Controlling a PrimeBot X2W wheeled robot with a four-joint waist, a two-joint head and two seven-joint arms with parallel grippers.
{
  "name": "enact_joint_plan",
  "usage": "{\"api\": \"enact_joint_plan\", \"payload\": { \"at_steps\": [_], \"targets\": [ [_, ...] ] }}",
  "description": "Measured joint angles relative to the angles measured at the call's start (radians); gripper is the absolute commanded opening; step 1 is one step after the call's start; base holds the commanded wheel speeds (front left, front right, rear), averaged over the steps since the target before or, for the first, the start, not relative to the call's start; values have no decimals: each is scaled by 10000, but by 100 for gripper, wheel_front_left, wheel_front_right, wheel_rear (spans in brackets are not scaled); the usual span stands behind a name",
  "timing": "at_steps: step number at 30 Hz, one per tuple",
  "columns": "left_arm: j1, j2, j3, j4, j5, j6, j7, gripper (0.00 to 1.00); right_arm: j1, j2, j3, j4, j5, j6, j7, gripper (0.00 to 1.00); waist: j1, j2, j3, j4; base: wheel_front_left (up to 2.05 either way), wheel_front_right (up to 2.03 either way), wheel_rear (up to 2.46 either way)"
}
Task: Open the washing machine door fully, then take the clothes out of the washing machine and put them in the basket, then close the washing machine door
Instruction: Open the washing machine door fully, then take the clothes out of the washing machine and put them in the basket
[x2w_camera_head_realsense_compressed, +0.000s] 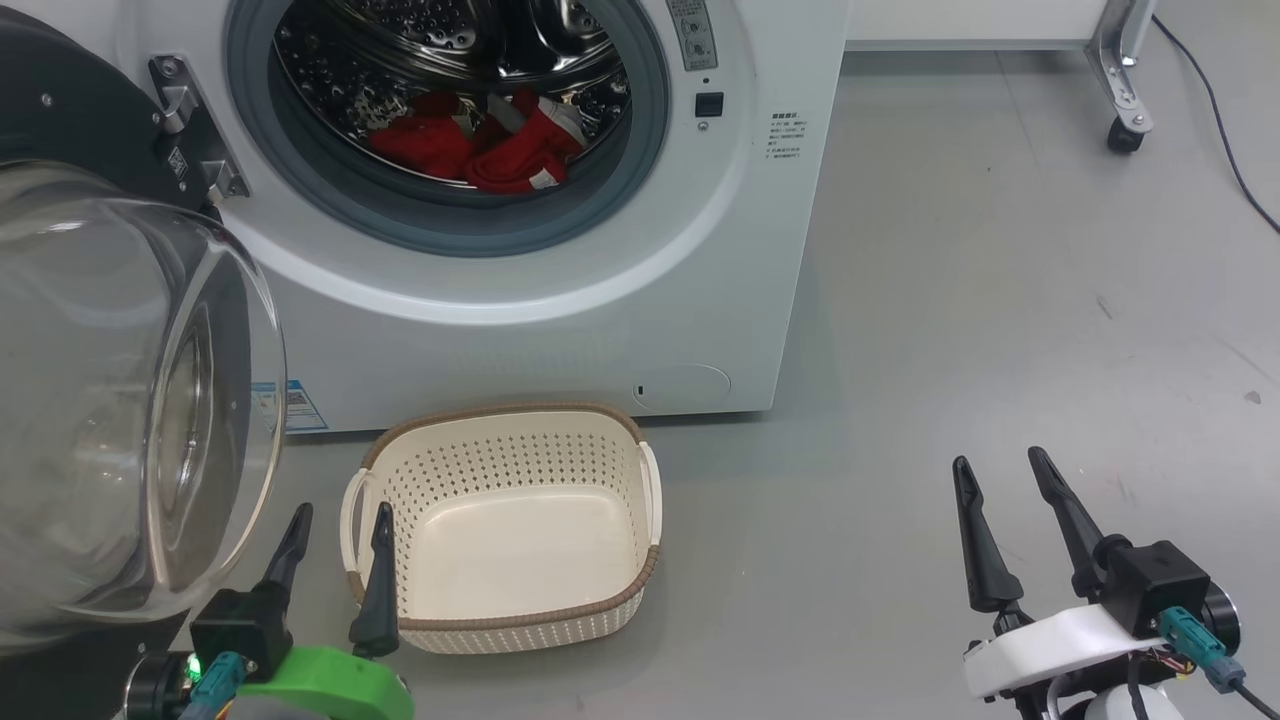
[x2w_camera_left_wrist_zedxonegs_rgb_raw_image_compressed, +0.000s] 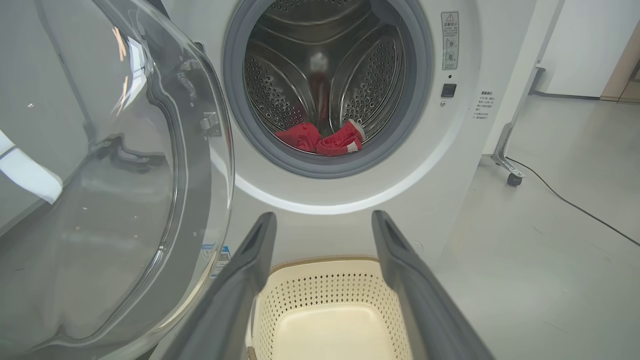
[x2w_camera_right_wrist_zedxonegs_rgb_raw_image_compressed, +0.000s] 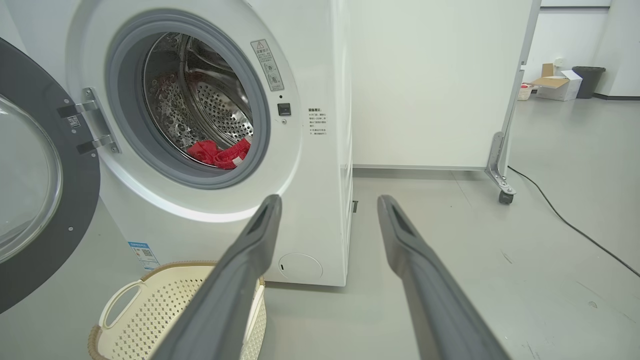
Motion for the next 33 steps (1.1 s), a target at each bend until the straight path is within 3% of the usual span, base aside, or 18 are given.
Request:
{"api": "enact_joint_plan", "payload": {
  "at_steps": [18, 33],
  "targets": [
    [101, 6, -119, -94, 67, 0, 13, 100, 103, 0, 12, -2, 111, 0, 0, 100, 0, 0, 24, 15, 2, -6, 4],
    [102, 4, -148, -109, 90, 12, 13, 100, 103, 0, 29, -4, 111, 2, 0, 100, 0, 0, 52, 1, 31, -77, 46]
  ]
}}
